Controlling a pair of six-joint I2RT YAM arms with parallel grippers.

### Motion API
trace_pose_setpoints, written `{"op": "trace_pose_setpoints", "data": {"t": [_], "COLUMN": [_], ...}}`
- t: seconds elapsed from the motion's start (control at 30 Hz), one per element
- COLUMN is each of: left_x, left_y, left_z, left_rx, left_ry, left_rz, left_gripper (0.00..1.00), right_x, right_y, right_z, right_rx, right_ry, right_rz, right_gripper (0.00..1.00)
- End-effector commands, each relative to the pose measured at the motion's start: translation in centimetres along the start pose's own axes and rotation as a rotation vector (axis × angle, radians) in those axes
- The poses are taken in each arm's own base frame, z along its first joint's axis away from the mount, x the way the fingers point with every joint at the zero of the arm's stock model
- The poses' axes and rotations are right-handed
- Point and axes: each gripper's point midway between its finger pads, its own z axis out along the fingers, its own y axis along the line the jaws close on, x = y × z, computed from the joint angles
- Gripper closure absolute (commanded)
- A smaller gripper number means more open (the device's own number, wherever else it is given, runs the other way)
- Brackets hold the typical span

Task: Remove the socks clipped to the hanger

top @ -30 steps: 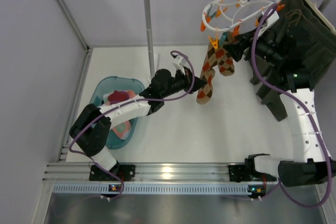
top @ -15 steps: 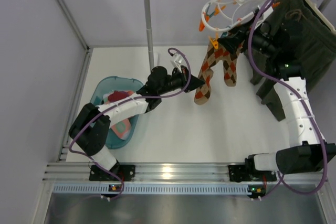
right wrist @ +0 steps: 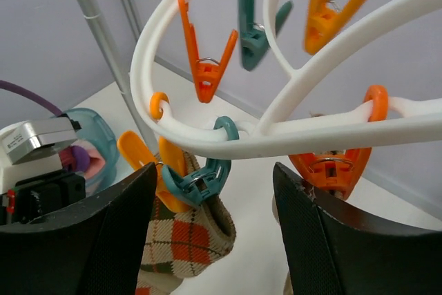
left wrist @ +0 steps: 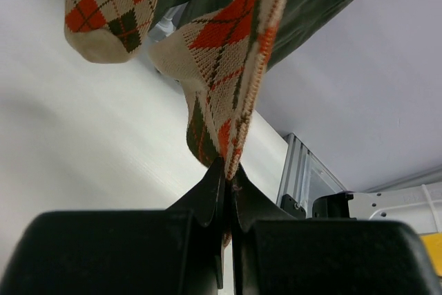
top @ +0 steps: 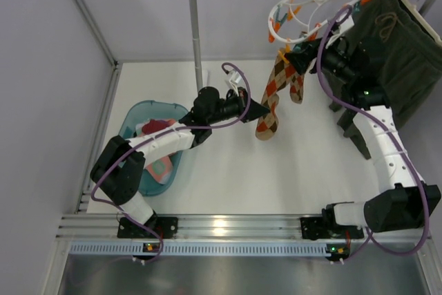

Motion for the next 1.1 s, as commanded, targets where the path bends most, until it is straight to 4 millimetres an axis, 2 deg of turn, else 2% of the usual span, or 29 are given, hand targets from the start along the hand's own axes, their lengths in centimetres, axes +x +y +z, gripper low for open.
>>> {"op": "trace_pose_setpoints", "data": {"t": [0.0,0.03,0.1,0.2,0.27,0.37,0.4,0.43,0.5,0.53,0.6,0.63,0.67,0.7,0.73,0.77,0.83,0.93,0.97,1.0,1.03,1.07], "left_x": [-2.8,-2.8,-2.7,-2.5,-2.4,-2.2,-2.2,-2.2,-2.9,-2.5,-3.3,-3.0,-3.1,-3.2,-4.1,-3.6,-4.7,-5.7,-6.9,-7.7,-7.7,-8.0], "left_y": [-3.3,-3.3,-3.5,-3.4,-3.4,-3.2,-3.1,-2.9,-2.0,-0.8,2.6,4.2,5.8,6.5,8.5,9.3,11.3,11.1,11.5,11.0,10.4,10.3], "left_z": [-0.8,-0.8,-0.9,-0.9,-0.9,-0.9,-1.0,-1.3,-1.9,-2.3,-4.0,-5.0,-6.7,-7.6,-9.1,-11.1,-14.5,-19.7,-22.1,-23.6,-25.9,-27.4], "left_rx": [0.093,0.094,0.105,0.106,0.110,0.108,0.104,0.096,0.062,0.022,-0.134,-0.206,-0.290,-0.341,-0.466,-0.572,-0.779,-0.990,-1.109,-1.160,-1.235,-1.293], "left_ry": [-0.054,-0.053,-0.047,-0.039,-0.033,-0.027,-0.031,-0.034,-0.061,-0.060,-0.094,-0.098,-0.097,-0.104,-0.160,-0.136,-0.195,-0.201,-0.247,-0.270,-0.273,-0.286], "left_rz": [0.043,0.042,0.042,0.038,0.035,0.029,0.029,0.027,0.013,-0.008,-0.040,-0.052,-0.055,-0.049,-0.039,-0.033,0.007,0.073,0.116,0.131,0.139,0.143], "left_gripper": [1.00,1.00,1.00,1.00,1.00,1.00,1.00,1.00,1.00,1.00,1.00,1.00,1.00,1.00,1.00,1.00,1.00,1.00,1.00,1.00,1.00,1.00], "right_x": [-3.8,-3.5,-4.3,-5.3,-5.3,-5.5,-5.5,-5.7,-5.5,-5.7,-5.6,-5.7,-5.7,-5.7,-5.5,-5.2,-5.1,-4.7,-4.0,-3.9,-4.0,-3.5], "right_y": [1.6,1.7,2.3,2.9,2.8,2.8,2.8,2.8,2.4,2.6,2.6,2.7,3.0,3.0,3.1,3.2,3.9,4.8,4.9,5.0,5.4,5.5], "right_z": [0.0,0.4,0.6,0.9,1.4,1.8,1.8,1.6,1.5,1.3,1.1,1.0,1.0,0.9,0.9,1.0,0.8,0.1,-0.1,-0.3,-0.9,-1.1], "right_rx": [-0.087,-0.109,-0.157,-0.203,-0.219,-0.233,-0.232,-0.226,-0.195,-0.189,-0.184,-0.188,-0.194,-0.196,-0.195,-0.197,-0.218,-0.242,-0.236,-0.233,-0.232,-0.229], "right_ry": [-0.119,-0.109,-0.137,-0.186,-0.195,-0.209,-0.213,-0.221,-0.236,-0.244,-0.244,-0.246,-0.245,-0.244,-0.240,-0.235,-0.236,-0.224,-0.202,-0.194,-0.191,-0.176], "right_rz": [-0.058,-0.046,-0.057,-0.051,-0.029,-0.010,-0.006,0.002,0.013,0.014,0.022,0.030,0.035,0.036,0.049,0.058,0.073,0.092,0.114,0.123,0.125,0.139], "right_gripper": [0.35,0.34,0.34,0.41,0.45,0.64,0.83,0.89,1.00,1.00,1.00,1.00,0.99,0.77,0.71,0.70,0.61,0.40,0.32,0.26,0.22,0.18]}}
